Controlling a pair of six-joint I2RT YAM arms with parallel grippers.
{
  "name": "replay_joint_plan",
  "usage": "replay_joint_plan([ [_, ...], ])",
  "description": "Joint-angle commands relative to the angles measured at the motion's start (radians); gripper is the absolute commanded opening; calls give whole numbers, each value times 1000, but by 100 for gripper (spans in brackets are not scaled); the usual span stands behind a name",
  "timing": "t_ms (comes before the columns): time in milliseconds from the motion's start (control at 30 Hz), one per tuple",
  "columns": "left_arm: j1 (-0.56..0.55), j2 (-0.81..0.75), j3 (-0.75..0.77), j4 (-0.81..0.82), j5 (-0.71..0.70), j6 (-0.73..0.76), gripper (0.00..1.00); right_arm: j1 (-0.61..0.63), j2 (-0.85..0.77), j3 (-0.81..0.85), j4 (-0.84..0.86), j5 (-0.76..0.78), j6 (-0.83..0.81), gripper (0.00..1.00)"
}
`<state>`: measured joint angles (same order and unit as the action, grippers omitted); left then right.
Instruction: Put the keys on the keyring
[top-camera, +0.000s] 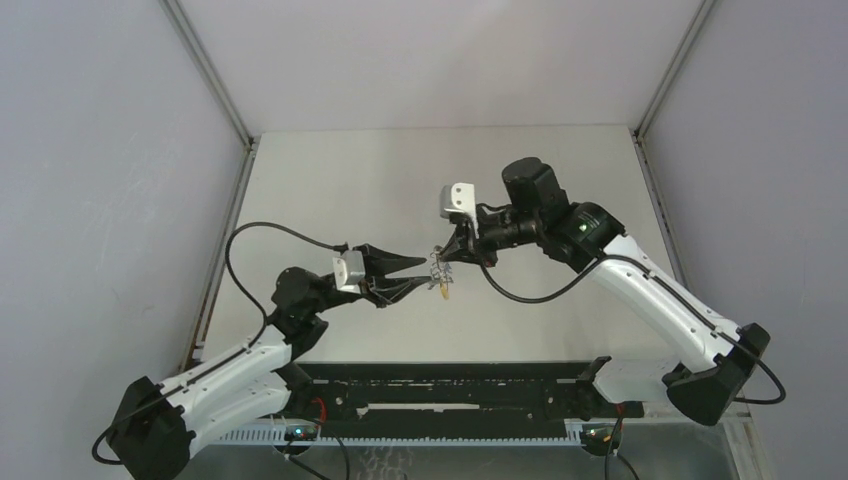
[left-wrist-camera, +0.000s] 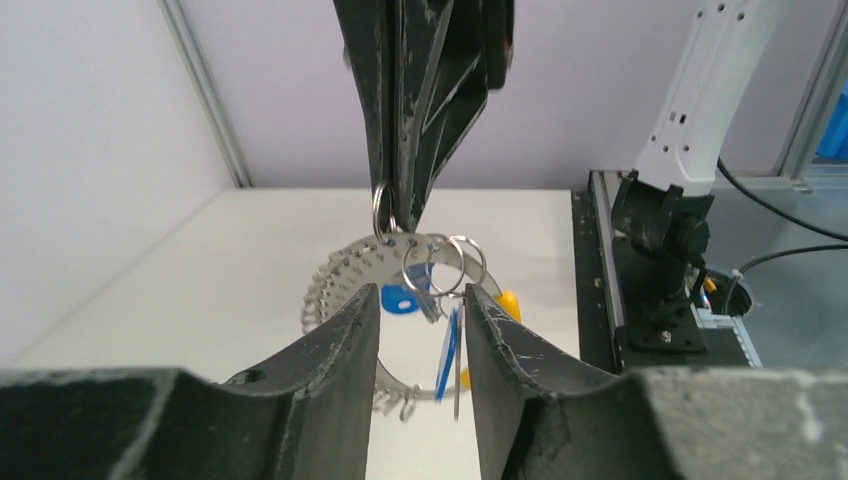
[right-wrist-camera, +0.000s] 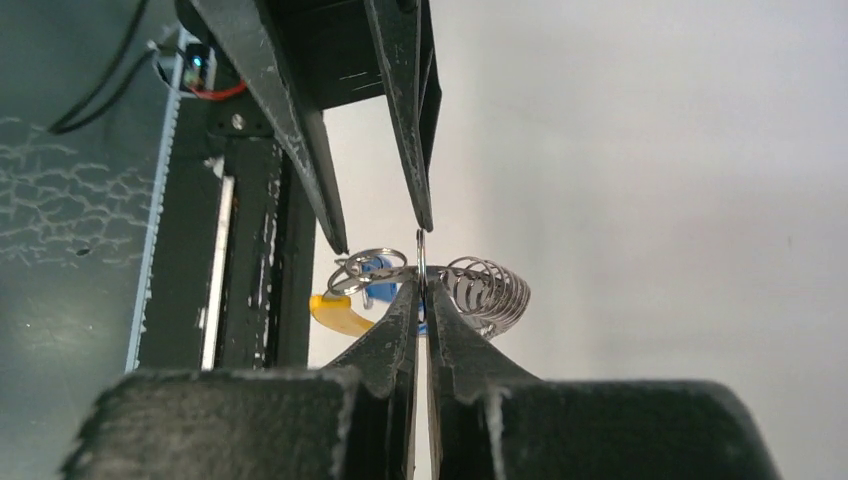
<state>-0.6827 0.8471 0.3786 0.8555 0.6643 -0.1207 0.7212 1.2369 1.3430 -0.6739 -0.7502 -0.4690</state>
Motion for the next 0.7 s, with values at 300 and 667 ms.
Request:
replay_joint_plan([
  [300,6,-1,57,-165,-54,86,45,181,260,393,-594,546,-68,0],
  [667,7,157,53,84,55,-43,41,248,327,453,-617,574,-106,0],
])
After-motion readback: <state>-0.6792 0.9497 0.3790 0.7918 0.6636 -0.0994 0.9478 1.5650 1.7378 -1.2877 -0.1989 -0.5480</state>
